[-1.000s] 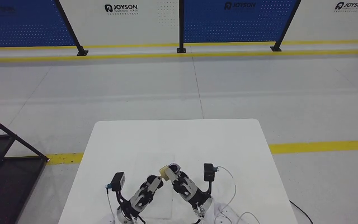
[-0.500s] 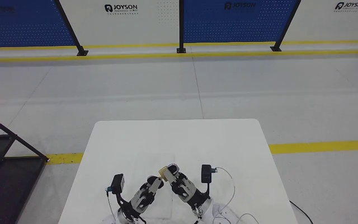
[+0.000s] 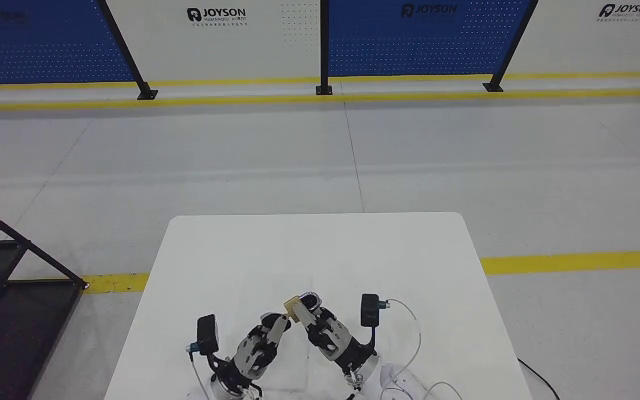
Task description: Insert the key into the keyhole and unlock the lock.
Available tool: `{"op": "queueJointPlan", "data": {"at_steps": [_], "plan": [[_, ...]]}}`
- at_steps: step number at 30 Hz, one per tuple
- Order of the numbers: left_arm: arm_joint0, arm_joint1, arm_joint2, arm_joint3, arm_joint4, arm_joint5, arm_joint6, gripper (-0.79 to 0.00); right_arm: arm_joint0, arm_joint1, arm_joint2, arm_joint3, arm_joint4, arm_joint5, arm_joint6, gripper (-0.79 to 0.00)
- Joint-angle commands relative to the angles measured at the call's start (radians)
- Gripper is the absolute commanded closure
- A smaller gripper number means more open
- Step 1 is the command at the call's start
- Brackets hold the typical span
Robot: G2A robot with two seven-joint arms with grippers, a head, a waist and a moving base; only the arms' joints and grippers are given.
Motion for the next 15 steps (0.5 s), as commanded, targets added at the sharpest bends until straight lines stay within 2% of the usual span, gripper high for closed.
{"op": "queueJointPlan", "data": {"at_steps": [1,11,15], "plan": [[0.003,-0.003,0.0,0.001,0.048,0.053,0.03,0.0,0.0,0.0,0.0,-0.001,0.0,0.004,0.002,0.0],[0.004,-0.014,0.01,0.008,0.181,0.239,0.131,0.0,0.001,0.001,-0.002,-0.006,0.006,0.02,0.011,0.0],[0.003,-0.018,0.007,0.013,0.251,0.352,0.184,0.0,0.003,0.001,-0.004,-0.005,0.012,0.022,0.017,0.0]]}}
